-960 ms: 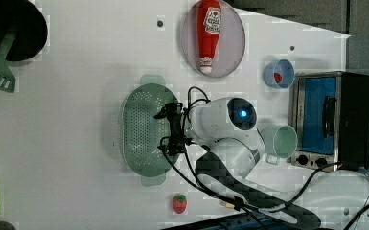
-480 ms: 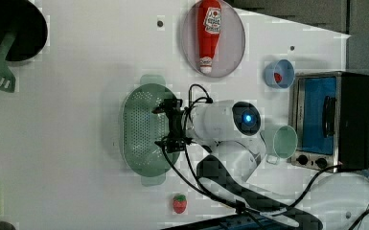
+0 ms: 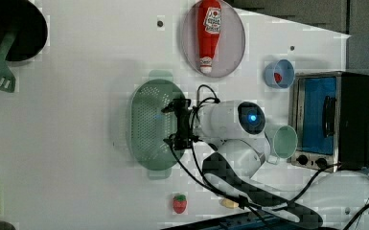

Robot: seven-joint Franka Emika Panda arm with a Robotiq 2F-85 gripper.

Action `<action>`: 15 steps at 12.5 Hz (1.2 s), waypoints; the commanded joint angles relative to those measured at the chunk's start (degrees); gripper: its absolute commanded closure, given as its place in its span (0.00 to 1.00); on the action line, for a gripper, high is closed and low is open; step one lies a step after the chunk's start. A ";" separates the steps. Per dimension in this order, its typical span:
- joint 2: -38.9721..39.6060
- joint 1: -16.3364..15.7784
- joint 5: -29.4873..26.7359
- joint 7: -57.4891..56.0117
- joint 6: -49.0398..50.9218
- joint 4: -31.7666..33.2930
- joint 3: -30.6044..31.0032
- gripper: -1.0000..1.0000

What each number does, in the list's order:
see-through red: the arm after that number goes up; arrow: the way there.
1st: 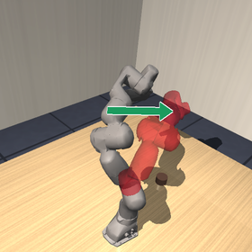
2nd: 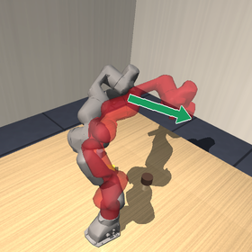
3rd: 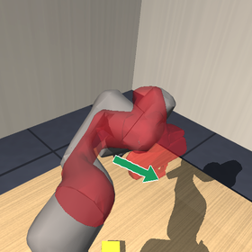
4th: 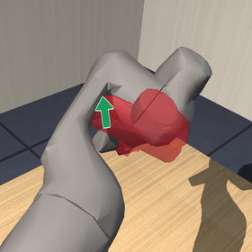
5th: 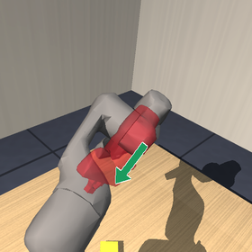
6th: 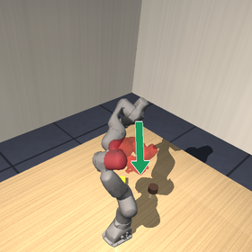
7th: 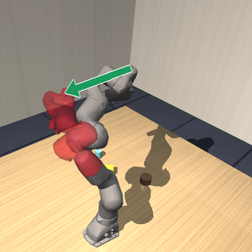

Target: Drag strainer left to right.

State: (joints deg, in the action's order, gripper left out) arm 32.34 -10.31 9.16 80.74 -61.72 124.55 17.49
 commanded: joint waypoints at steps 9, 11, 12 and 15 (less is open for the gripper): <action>-8.25 3.99 -0.48 -10.34 0.63 8.89 -7.25 0.00; -9.36 4.36 -0.48 -12.50 0.62 9.96 -9.40 0.00; -9.78 4.44 -0.48 -13.45 0.62 10.44 -10.52 0.00; -10.38 4.84 -0.48 -17.71 0.60 11.31 -13.83 0.00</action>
State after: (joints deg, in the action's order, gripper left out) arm 21.67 -7.17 9.91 68.04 -60.82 136.41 4.28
